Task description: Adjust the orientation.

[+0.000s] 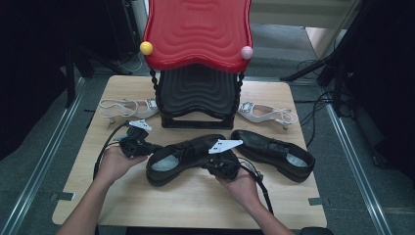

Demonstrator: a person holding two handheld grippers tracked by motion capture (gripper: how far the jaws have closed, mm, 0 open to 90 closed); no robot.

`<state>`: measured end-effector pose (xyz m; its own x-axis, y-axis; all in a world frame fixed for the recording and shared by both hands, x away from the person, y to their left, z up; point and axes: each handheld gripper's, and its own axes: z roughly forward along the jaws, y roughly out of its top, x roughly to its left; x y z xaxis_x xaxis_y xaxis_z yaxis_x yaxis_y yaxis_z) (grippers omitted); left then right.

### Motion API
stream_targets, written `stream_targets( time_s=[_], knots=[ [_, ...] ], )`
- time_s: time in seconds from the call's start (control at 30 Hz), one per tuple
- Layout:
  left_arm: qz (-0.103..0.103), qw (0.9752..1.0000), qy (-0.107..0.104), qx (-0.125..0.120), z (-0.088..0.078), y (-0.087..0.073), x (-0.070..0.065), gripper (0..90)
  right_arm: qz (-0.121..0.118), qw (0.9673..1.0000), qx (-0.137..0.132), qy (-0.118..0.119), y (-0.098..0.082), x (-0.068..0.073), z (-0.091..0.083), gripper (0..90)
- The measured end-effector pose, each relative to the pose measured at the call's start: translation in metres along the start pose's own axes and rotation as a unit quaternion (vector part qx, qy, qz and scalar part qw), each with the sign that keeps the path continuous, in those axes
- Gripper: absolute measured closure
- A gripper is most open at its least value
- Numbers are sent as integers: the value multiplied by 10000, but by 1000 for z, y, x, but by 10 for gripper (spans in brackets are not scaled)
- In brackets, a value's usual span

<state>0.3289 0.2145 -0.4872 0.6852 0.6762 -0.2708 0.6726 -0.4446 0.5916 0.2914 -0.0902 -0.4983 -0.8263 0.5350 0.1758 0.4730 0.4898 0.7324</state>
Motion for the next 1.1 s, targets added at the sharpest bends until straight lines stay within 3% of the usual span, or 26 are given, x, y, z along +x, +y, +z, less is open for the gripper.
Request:
stream_targets(
  time_s=[0.3, 0.47, 0.6, 0.77, 1.1],
  knots=[
    [11, 9998, -179, 86, 3, -4, -6, 900, 117, 9999, 64, 12, 1, -2, 0, 900],
    [108, 9996, -172, 204, 9, -4, -14, 900, 85, 9998, 168, -9, 1, 0, 2, 900],
    [-43, 9992, -297, 262, 15, -4, -13, 900, 167, 9997, 185, 27, 0, -4, 0, 900],
    [82, 9989, -287, 359, 21, -3, -20, 900, 279, 9993, 234, 37, 0, -6, -2, 900],
    [-59, 9983, -472, 331, 32, -1, -29, 900, 414, 9987, 308, 0, -1, -13, -9, 900]
  ],
)
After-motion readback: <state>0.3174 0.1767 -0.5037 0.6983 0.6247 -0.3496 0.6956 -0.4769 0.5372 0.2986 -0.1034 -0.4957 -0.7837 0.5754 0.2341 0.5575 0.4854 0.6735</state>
